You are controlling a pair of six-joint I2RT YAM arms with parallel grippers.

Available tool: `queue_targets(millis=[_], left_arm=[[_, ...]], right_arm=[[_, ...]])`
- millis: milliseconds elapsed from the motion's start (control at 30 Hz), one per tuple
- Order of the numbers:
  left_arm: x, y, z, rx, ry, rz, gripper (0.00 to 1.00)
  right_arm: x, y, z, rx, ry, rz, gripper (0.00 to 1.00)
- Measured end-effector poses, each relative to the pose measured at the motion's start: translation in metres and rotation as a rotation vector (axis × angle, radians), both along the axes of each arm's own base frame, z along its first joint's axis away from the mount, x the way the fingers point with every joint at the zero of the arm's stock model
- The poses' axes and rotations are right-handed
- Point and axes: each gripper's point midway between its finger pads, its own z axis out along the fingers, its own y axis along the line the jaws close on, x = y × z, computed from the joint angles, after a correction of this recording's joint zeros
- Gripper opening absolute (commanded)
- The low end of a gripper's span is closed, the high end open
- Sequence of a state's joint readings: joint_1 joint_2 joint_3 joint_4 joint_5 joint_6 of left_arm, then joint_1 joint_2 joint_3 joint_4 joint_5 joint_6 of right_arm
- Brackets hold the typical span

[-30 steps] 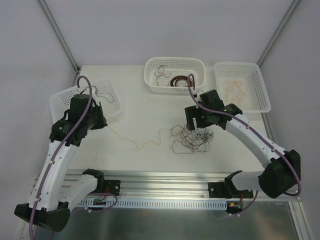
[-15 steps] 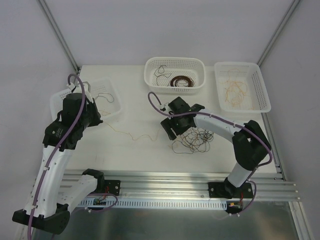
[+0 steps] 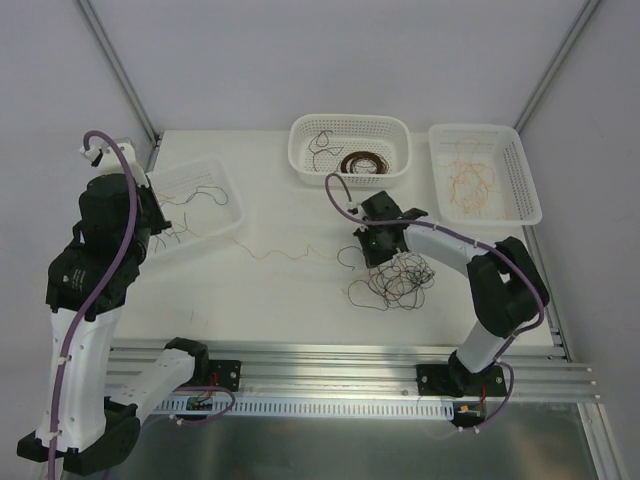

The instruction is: Untangle the cables

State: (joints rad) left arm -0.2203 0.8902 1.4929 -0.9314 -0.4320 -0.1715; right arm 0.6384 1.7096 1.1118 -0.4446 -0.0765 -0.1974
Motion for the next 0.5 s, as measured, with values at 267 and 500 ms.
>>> queue_targets(millis=[267,500], left_arm=[[-0.017,0.038,0.034,0.146,-0.035,0.146,0.00],[-0.033,0.069,0.061,0.283,-0.041,0.283,0.00]], right_arm=[[0.029,-0.104,0.019,0.069,-0.003,-0.476,0.01],[0.026,-0.145,0.015,0.100,0.037,-0.712,0.01]])
